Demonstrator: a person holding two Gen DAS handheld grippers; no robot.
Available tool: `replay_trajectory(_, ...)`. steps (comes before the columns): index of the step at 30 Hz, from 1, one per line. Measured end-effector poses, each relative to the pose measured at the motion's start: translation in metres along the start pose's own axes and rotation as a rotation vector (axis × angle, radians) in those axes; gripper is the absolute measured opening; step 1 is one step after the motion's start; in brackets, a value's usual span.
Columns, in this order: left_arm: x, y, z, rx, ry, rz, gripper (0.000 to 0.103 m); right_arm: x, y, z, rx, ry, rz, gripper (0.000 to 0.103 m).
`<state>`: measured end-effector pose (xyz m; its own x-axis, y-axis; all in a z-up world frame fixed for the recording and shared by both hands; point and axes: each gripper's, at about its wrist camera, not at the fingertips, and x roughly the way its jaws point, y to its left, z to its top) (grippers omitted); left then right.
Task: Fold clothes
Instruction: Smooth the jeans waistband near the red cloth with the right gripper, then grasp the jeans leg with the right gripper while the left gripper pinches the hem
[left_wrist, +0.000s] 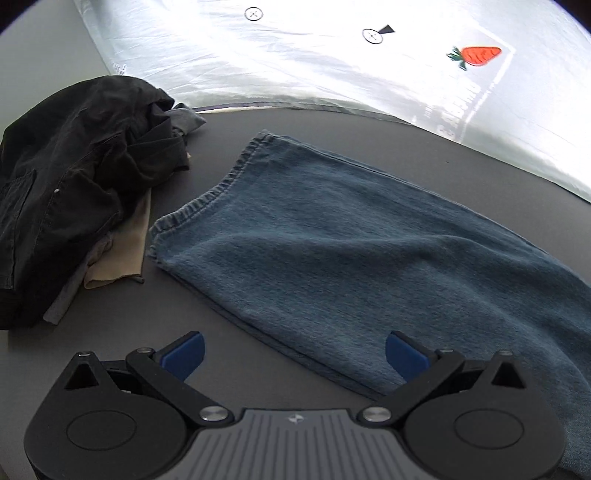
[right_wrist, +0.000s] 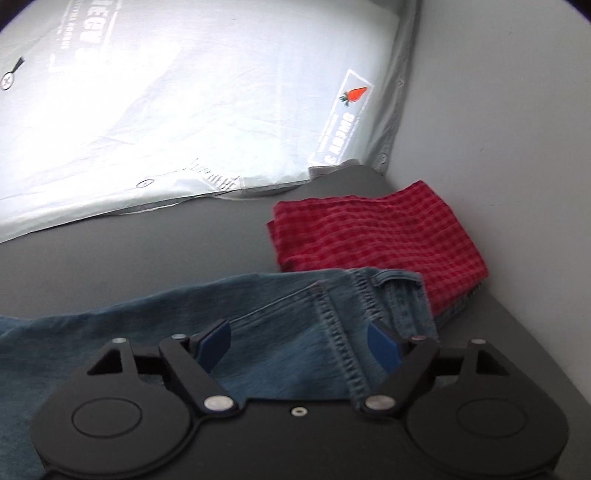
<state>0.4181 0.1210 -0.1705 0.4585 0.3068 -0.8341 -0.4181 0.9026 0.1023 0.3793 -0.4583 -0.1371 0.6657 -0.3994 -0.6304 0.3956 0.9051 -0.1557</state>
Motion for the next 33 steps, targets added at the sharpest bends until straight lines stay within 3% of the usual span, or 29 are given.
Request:
replay_trajectory(5, 0.024, 0.071, 0.016, -0.181, -0.011, -0.009, 0.102, -0.047, 0.114, -0.022, -0.075, 0.087, 0.250, 0.074)
replay_trajectory(8, 0.046, 0.105, 0.027, -0.272, -0.002, -0.034, 0.102, -0.069, 0.175, -0.021, -0.110, 0.114, 0.330, 0.075)
replay_trajectory(10, 0.061, 0.120, 0.033, -0.317, 0.007, -0.082, 0.102, -0.082, 0.218, -0.026, -0.171, 0.080, 0.350, 0.068)
replay_trajectory(12, 0.076, 0.129, 0.038, -0.345, 0.016, -0.138, 0.101, -0.083, 0.250, -0.026, -0.199, 0.045, 0.334, 0.031)
replay_trajectory(14, 0.087, 0.133, 0.041, -0.350, 0.018, -0.167, 0.098, -0.074, 0.278, -0.027, -0.175, 0.043, 0.279, 0.017)
replay_trajectory(15, 0.088, 0.134, 0.042, -0.347, 0.011, -0.172, 0.098, -0.068, 0.289, -0.026, -0.156, 0.036, 0.252, 0.016)
replay_trajectory(17, 0.090, 0.136, 0.044, -0.342, -0.003, -0.183, 0.090, -0.059, 0.315, -0.030, -0.136, 0.040, 0.204, 0.014)
replay_trajectory(19, 0.093, 0.138, 0.046, -0.337, -0.017, -0.193, 0.056, -0.061, 0.346, -0.042, -0.144, 0.029, 0.204, 0.008)
replay_trajectory(20, 0.094, 0.139, 0.046, -0.334, -0.024, -0.198, 0.052, -0.066, 0.362, -0.049, -0.153, 0.013, 0.219, 0.007)
replay_trajectory(21, 0.096, 0.141, 0.047, -0.332, -0.031, -0.203, 0.038, -0.072, 0.380, -0.056, -0.169, -0.003, 0.238, 0.006)
replay_trajectory(25, 0.101, 0.145, 0.051, -0.321, -0.058, -0.224, 0.029, -0.116, 0.458, -0.090, -0.383, -0.075, 0.403, 0.002)
replay_trajectory(28, 0.105, 0.149, 0.054, -0.313, -0.079, -0.239, 0.028, -0.144, 0.487, -0.106, -0.532, -0.079, 0.614, 0.002)
replay_trajectory(30, 0.106, 0.148, 0.053, -0.306, -0.088, -0.242, 0.028, -0.158, 0.486, -0.101, -0.565, -0.046, 0.702, 0.005)
replay_trajectory(31, 0.106, 0.148, 0.052, -0.306, -0.093, -0.244, 0.028, -0.159, 0.476, -0.097, -0.525, -0.056, 0.684, 0.005)
replay_trajectory(33, 0.106, 0.150, 0.050, -0.321, -0.099, -0.249, 0.028, -0.143, 0.448, -0.090, -0.439, -0.043, 0.568, 0.006)
